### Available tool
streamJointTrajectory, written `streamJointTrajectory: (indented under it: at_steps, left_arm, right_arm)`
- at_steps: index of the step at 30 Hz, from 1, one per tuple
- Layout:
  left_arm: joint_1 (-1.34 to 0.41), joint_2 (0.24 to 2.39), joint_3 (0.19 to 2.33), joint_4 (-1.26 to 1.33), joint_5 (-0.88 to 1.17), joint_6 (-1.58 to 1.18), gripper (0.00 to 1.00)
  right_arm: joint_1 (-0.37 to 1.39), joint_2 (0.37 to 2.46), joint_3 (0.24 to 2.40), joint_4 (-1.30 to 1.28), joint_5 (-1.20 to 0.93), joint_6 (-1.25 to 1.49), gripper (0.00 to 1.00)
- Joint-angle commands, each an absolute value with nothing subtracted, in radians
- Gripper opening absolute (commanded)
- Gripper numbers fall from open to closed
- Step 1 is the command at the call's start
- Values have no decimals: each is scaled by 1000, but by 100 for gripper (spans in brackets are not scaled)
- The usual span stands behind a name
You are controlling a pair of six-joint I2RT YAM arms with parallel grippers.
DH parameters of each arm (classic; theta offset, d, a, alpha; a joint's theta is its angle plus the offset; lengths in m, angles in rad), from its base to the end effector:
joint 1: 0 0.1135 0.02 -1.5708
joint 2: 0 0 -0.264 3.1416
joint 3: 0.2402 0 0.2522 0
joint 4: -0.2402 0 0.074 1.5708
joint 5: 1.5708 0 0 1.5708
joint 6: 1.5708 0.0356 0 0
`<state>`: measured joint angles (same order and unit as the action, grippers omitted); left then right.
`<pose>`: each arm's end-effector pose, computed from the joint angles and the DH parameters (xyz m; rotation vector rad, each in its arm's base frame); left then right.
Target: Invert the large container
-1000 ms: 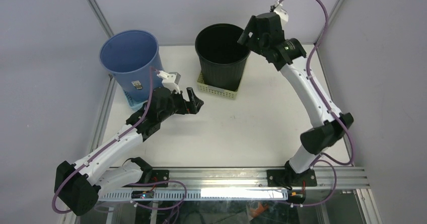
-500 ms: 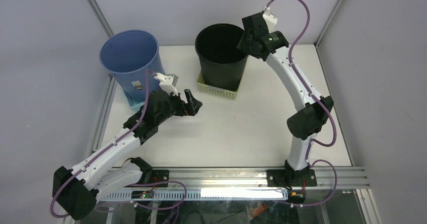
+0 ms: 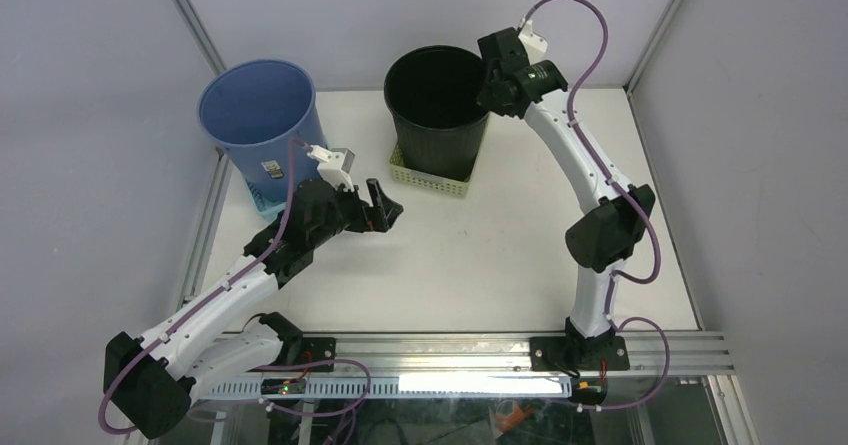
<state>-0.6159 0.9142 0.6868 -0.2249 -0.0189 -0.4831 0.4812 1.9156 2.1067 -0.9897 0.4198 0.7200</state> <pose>0.1715 -0.1205 0.2779 0.1263 2.0858 -0.6662 0.3725 0.1781 0.3911 0.4673 2.2387 0.1230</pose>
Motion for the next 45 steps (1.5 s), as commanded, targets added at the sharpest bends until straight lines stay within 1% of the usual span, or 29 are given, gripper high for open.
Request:
streamJointTrajectory:
  at_steps: [1,5,14,17,20,22,23,25,29,34,38,41,42,43,44,45]
  left_arm:
    - [-621,884,695,-207,-4,-496,99]
    - [-620,882,713,-218,-2,-489,99]
    - [-621,892,708,-219,-11,-512,99]
    - [-621,893,727,-220,-21,-512,99]
    - [-621,919,765,-229,-17,-517,99]
    - [-620,990,809,-250,26,-498,99]
    - [-621,1039,839,-264,46,-488,99]
    - [-631,1120,896,-273,68,-468,99]
    - [-700,1256,1057,-269,32,-420,99]
    - [-763,1415,1209,-280,5,-426,99]
    - [-775,1530,1262,-281,26,-442,99]
    - [-782,1573,1291,-281,24,-445,99]
    - [-781,1577,1295,-282,13,-443,99]
    - [-781,1577,1299,-285,2,-438,99]
    - [-781,1574,1301,-293,-8,-431,99]
    - [-781,1568,1305,-301,-20,-422,99]
  right_arm:
    - [482,1892,2279,-990,393,699,0]
    - [483,1876,2432,-1026,368,687,0]
    - [483,1713,2410,-938,404,663,0]
    - [472,1660,2415,-969,455,622,0]
    - [465,1589,2394,-1049,608,556,0]
    - [446,1532,2333,-1099,678,548,0]
    - [425,1502,2264,-1120,691,553,0]
    - [331,1430,2133,-1140,657,561,0]
    - [93,1271,1857,-1109,439,571,0]
    - [-107,1160,1606,-1082,179,579,0]
    - [-150,1085,1458,-1044,73,607,0]
    - [-149,1083,1426,-1052,58,594,1]
    - [-149,1088,1428,-1060,56,567,27]
    - [-150,1092,1437,-1078,68,544,66]
    - [-150,1089,1452,-1102,116,526,91]
    - [-150,1080,1472,-1120,155,502,98]
